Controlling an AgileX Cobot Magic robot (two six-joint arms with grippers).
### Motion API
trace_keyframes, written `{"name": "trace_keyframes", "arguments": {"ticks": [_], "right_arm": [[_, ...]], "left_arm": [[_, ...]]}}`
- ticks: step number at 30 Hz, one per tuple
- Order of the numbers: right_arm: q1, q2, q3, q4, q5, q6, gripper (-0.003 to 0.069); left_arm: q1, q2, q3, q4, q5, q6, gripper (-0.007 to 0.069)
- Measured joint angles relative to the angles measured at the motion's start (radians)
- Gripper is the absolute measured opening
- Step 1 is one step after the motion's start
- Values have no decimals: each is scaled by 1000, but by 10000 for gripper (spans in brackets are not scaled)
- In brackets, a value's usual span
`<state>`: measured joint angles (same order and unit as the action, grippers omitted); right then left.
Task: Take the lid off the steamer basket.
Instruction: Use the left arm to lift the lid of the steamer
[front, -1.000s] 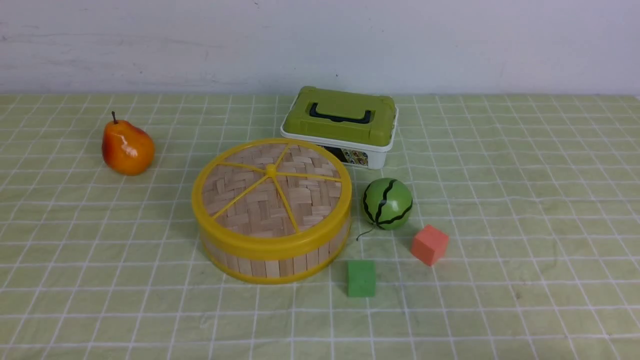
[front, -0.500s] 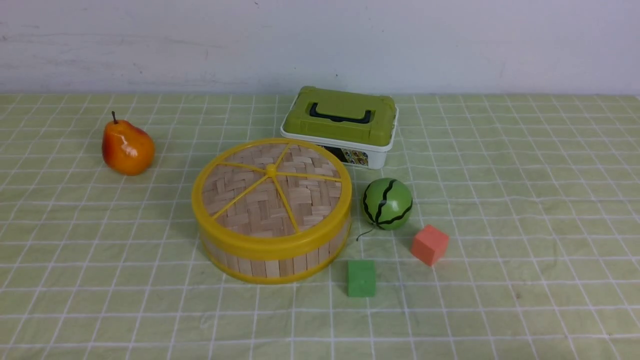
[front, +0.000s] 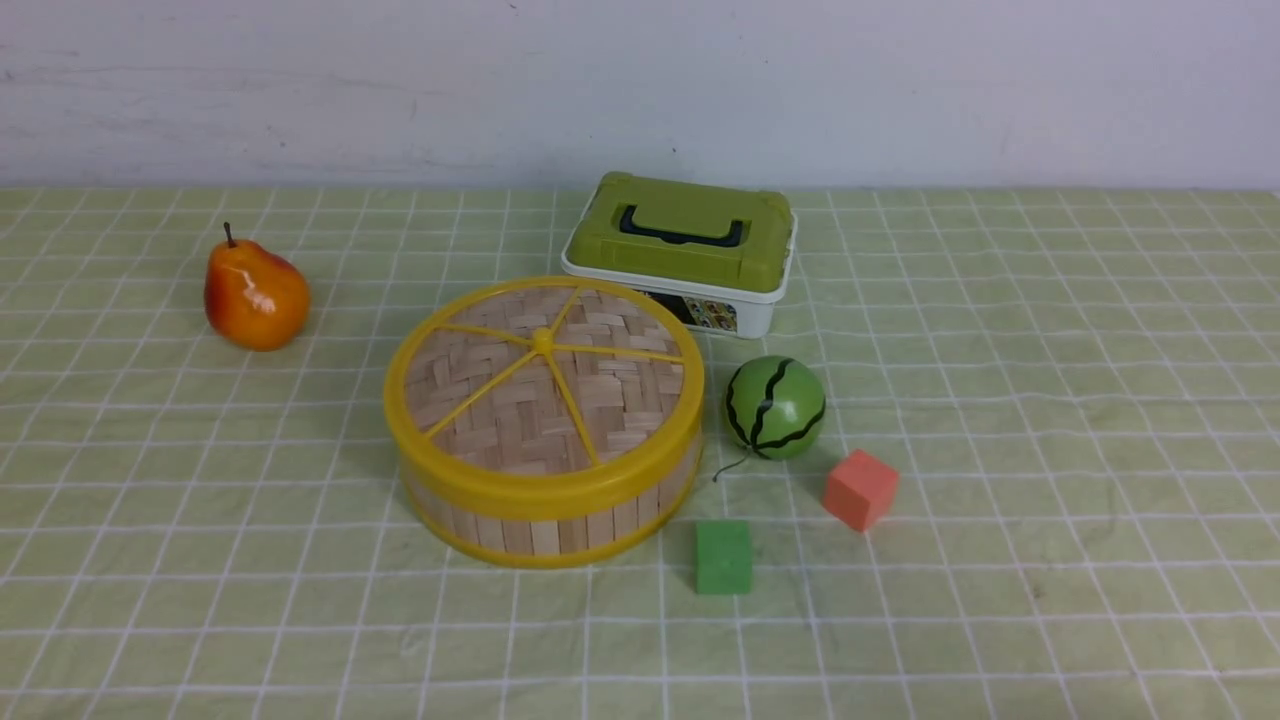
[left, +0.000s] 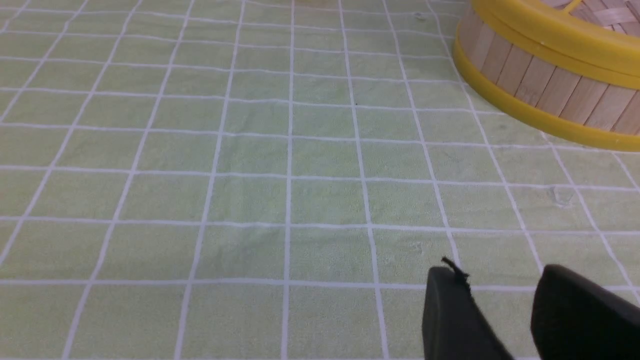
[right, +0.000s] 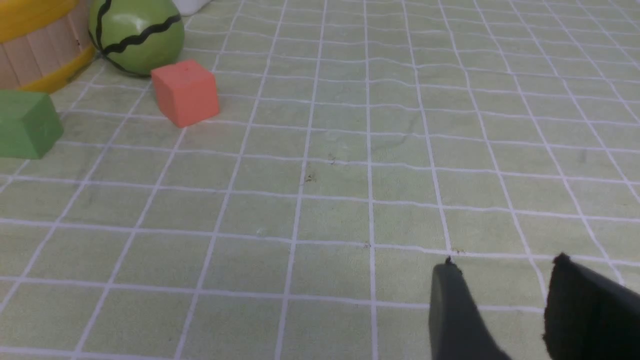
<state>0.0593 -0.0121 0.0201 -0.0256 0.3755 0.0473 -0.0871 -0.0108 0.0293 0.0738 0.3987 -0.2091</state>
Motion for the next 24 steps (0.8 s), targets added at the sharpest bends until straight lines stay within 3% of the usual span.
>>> {"name": "trace_keyframes", "arguments": {"ticks": [7,13,18,24], "right_arm": [[0,0,0,0,0,0,244],[0,0,0,0,0,0,243],[0,0,0,0,0,0,242],[0,0,0,-1,0,0,241]], "left_arm": [[0,0,0,0,-69,0,239],[0,0,0,7,-348,0,239],[0,0,0,19,-685,-4,239],[0,0,0,-8,-990,-133,239]]}}
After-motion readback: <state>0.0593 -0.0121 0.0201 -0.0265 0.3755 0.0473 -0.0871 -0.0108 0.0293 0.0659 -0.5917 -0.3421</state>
